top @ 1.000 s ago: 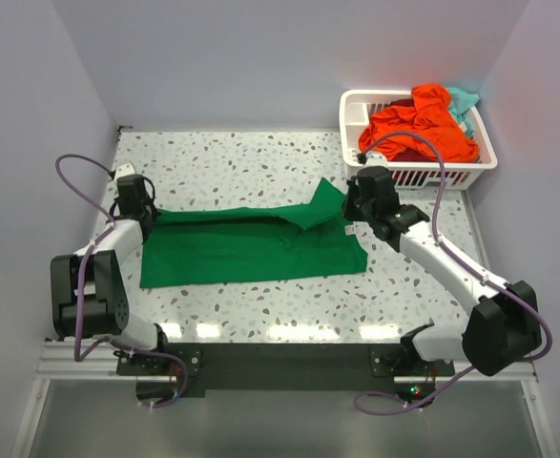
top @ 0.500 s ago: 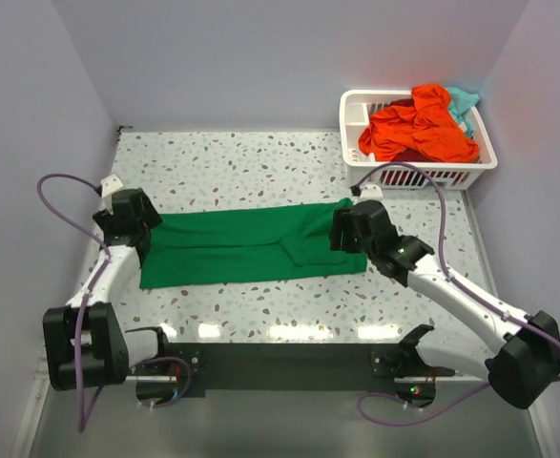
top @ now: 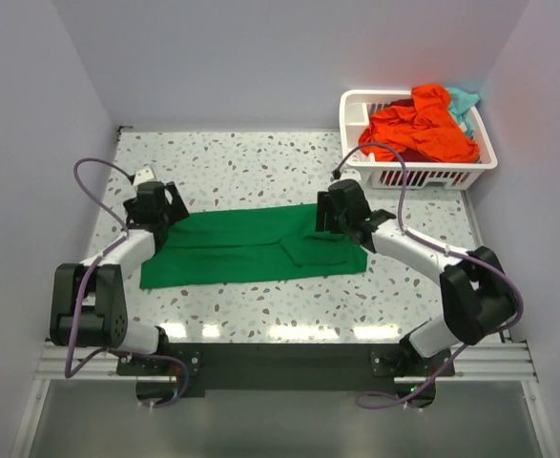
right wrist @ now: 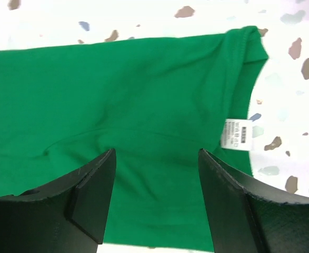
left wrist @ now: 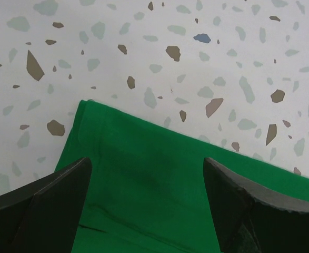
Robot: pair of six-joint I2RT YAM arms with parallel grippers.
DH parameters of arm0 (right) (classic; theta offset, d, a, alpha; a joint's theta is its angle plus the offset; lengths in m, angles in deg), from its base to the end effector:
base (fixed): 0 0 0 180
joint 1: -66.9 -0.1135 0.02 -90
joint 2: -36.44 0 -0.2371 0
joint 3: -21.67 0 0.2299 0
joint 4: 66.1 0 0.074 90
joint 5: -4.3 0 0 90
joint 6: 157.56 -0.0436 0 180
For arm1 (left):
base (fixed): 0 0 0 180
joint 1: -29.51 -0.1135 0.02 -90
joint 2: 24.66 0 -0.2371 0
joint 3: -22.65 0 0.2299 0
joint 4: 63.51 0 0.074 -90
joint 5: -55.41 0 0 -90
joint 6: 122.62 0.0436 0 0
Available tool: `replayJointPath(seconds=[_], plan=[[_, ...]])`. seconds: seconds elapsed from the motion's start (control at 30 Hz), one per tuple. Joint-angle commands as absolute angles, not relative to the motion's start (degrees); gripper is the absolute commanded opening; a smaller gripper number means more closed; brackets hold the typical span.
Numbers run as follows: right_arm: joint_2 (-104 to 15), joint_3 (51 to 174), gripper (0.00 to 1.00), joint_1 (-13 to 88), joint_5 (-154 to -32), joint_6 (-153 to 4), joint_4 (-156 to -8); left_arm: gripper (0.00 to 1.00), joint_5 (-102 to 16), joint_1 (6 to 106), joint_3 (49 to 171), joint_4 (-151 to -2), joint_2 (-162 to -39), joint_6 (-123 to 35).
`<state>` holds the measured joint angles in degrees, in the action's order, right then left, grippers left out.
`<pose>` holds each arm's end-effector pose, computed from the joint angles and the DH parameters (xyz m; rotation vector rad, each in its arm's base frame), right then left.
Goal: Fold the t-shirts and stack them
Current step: Fold the tshirt
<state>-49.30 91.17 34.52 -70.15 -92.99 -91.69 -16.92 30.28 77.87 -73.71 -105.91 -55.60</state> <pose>0.2677 0.1559 0.2083 0.0007 2.2781 0.2195 0.2839 0.0094 0.1787 -0.5842 2.0907 0.1034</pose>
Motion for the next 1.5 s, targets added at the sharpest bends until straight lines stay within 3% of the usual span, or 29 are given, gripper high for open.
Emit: replayJointPath(seconds=[0.0,0.23,0.6,0.7,0.73,0.83,1.07,1.2,1.4,1.47], plan=[[-50.31,93.75,0.67,39.02,-72.51,-92.09,-86.68,0.92,-21.40,29.51,81.63,-69.76,-107.45,-55.82],[-54.26,92.70,0.66,45.10,-77.61,-91.91,-82.38,0.92,-24.30,27.31,83.83,-68.53,-112.89,-56.52],[-63.58,94.89,0.56,48.18,-80.43,-92.17,-79.03,0.92,-27.82,25.20,85.94,-66.86,-120.10,-58.02],[-64.73,95.16,0.47,48.18,-80.16,-92.00,-79.21,0.92,-28.00,25.29,86.20,-66.95,-121.16,-58.37],[-64.81,95.07,0.35,48.27,-79.81,-92.00,-79.29,0.92,-27.83,25.20,86.20,-66.94,-121.25,-58.46],[-64.38,94.98,0.14,48.27,-78.41,-92.08,-80.08,0.93,-27.65,24.67,86.46,-67.12,-121.95,-58.98],[-63.85,95.95,0.04,48.62,-74.37,-92.34,-82.44,0.95,-26.60,24.14,86.91,-67.56,-122.83,-59.86],[-62.97,95.77,0.05,48.80,-74.18,-92.26,-82.46,0.95,-25.37,24.41,86.29,-67.82,-120.38,-59.42],[-60.25,96.12,0.52,48.80,-79.19,-91.82,-81.40,0.97,-12.81,26.52,82.88,-70.72,-110.10,-57.93],[-59.28,96.39,0.57,48.97,-81.21,-91.64,-81.40,0.96,-7.82,26.26,81.81,-72.12,-108.07,-58.72]])
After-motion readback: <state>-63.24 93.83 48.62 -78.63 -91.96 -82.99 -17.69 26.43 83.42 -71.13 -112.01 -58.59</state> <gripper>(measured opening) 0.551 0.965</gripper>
